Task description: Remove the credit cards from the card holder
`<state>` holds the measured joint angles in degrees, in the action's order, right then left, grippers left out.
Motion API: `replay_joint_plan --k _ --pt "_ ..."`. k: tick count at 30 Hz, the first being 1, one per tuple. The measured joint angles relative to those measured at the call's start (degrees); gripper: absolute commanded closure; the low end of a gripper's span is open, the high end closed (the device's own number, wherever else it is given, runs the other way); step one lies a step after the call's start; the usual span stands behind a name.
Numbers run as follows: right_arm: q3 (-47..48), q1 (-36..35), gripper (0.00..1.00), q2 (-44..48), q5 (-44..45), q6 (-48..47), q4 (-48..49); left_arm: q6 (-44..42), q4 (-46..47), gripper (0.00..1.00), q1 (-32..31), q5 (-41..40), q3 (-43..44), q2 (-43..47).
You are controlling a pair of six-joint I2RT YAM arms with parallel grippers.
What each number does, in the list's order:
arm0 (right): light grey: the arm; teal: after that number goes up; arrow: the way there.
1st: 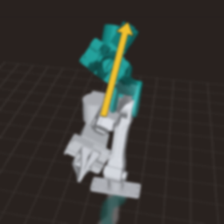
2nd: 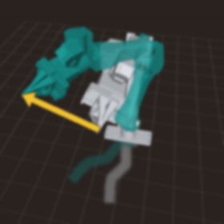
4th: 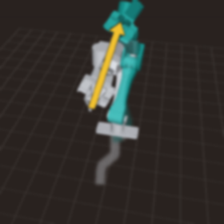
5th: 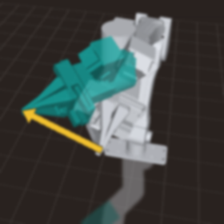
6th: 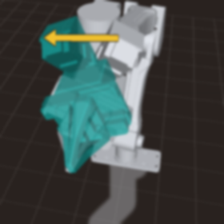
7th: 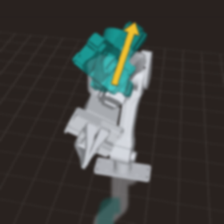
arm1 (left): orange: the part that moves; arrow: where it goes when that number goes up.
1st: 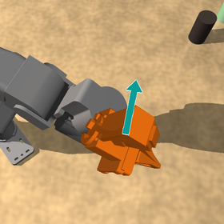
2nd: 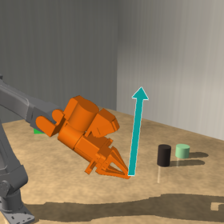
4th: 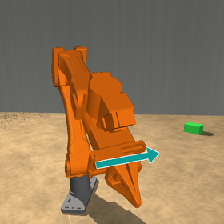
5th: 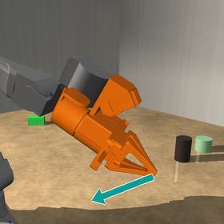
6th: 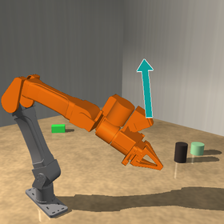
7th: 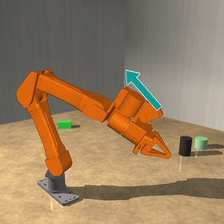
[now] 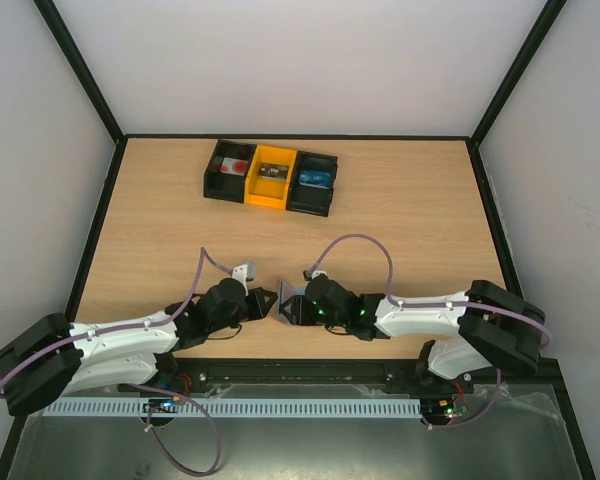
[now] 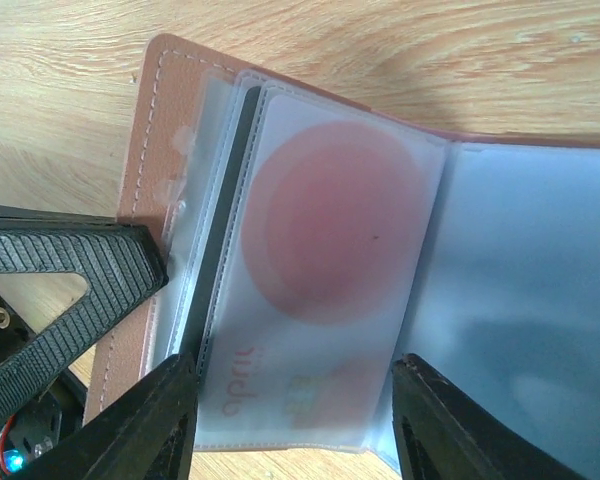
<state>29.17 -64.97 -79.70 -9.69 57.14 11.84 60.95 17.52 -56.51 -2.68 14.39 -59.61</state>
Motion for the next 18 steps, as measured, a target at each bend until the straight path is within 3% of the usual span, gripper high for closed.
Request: replay_joint_plan --k 18 --pt "0.2 -0.2 0.5 3.4 4.0 -0.4 -6.2 0.0 0.0 0.97 0.0 0.0 0.0 0.0"
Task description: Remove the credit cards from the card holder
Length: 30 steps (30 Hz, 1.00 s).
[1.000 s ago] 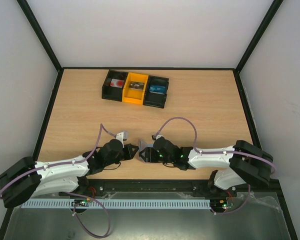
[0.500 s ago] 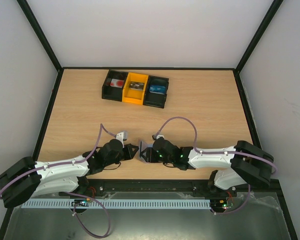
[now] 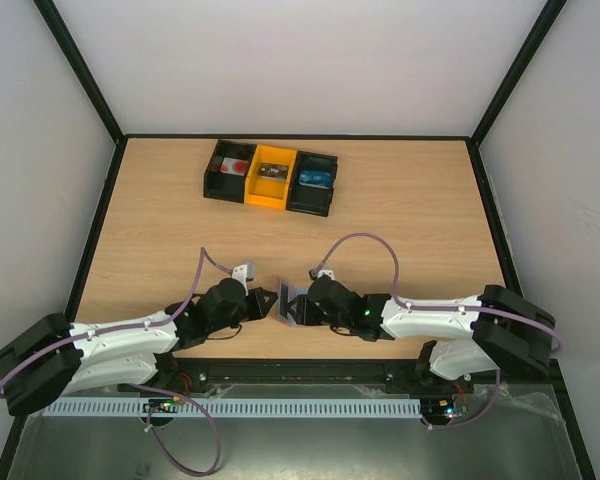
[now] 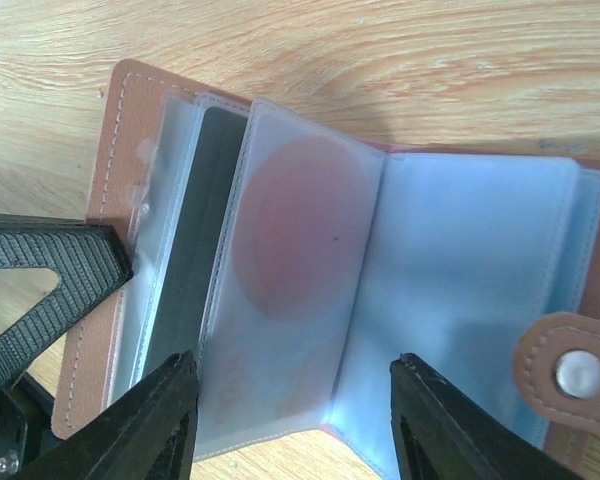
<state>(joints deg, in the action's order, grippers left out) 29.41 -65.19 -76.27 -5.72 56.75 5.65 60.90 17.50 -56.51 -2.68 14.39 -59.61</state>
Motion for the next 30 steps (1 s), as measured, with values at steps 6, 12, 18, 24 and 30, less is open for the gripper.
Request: replay_joint_plan --k 6,12,18,24,30 --pt "0.0 0.0 0.5 1.9 2.4 -0.5 -2.9 0.0 -0.5 0.97 0.0 -0.2 0.0 0.2" --pt "-0.3 0.0 0.51 5.2 5.6 -0.9 -7.0 0.0 -1.9 0.97 0.0 -0.8 0.0 1.8" --pt "-0.3 0.0 0.54 7.6 7.5 -1.1 -10.1 -0.2 -2.9 0.97 -0.1 -1.4 -0.1 2.6" --pt "-0.2 0.0 0.58 10.9 6.9 -1.0 -7.9 -0.3 -3.0 0.96 -0.1 -1.6 -0.3 2.6" --pt "0.2 0.0 0.64 7.0 4.6 -1.2 -3.8 -0.1 -3.1 0.8 -0.1 -2.1 -0.3 2.6"
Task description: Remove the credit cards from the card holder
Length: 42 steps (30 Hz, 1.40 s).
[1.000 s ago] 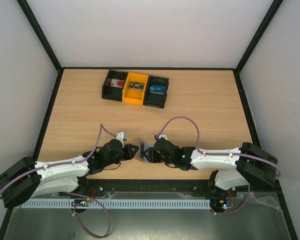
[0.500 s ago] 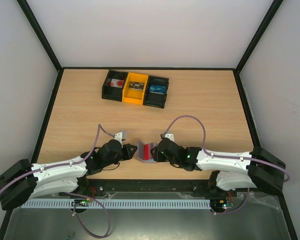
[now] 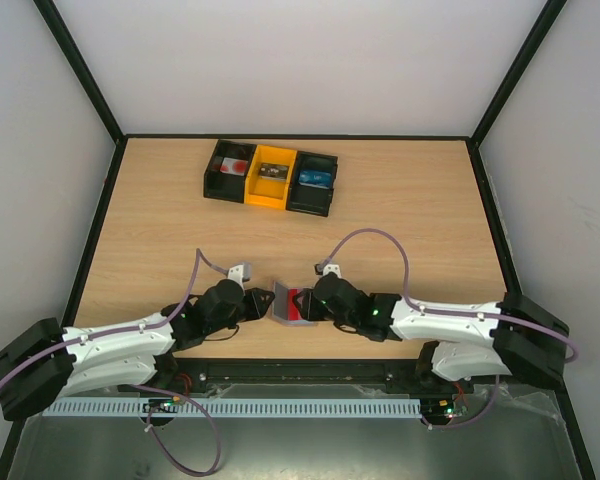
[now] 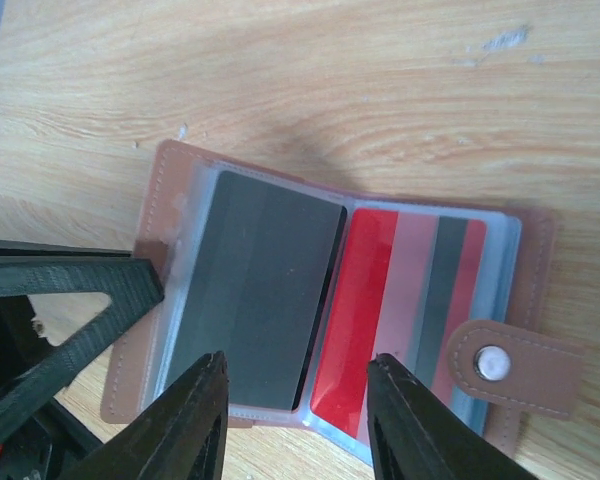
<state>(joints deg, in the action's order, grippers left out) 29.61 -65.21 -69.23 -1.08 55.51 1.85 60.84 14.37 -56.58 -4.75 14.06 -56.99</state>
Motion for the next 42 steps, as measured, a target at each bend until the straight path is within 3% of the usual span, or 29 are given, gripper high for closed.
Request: replay_joint_plan --k 10,15,21,30,42 --pt "-0.2 0.0 0.69 -8.1 -1.7 0.3 5.2 0.8 -6.1 0.37 0.0 -2.6 0.6 3.0" --pt "-1.8 0.0 0.71 -10.0 -0.5 0.5 5.4 0.7 -11.0 0.28 0.0 -4.3 4.5 3.6" --pt "-3.7 0.0 0.79 -10.0 0.9 0.6 6.6 1.1 -11.7 0.3 0.0 -4.7 5.9 3.8" --pt "-5.3 0.0 0.82 -10.1 1.5 1.5 9.4 -0.9 -4.3 0.53 0.0 -0.3 5.9 -4.3" --pt "-6.6 0.0 0.83 -9.9 1.7 2.3 11.6 -1.7 10.6 0.58 0.5 5.9 5.2 -18.4"
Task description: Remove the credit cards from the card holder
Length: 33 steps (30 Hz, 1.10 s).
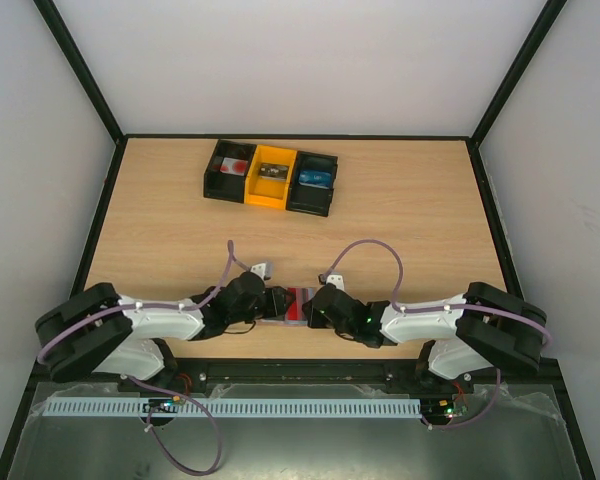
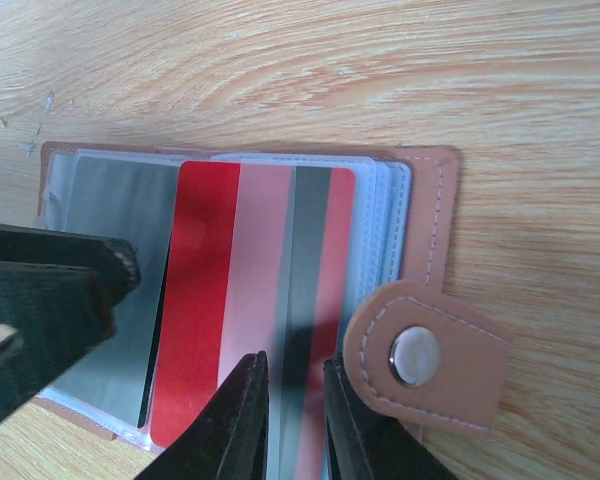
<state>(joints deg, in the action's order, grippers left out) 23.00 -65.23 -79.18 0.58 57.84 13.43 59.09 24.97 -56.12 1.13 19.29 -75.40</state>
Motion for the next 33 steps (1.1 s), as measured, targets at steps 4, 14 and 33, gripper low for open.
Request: replay_joint_plan --k 4,14,33 --pt "-0.3 0.0 0.83 0.0 0.0 0.1 0.6 0.0 2.4 0.58 0.7 0.7 0.0 -3.8" --pt "-0.6 0.0 0.83 0.0 0.0 0.2 1.3 0.7 10.1 0.74 1.2 4.2 0.0 -10.3" --pt "-1.7 0.0 0.83 0.0 0.1 0.9 3.4 1.6 14.2 0.97 2.7 6.8 -1.7 -9.3"
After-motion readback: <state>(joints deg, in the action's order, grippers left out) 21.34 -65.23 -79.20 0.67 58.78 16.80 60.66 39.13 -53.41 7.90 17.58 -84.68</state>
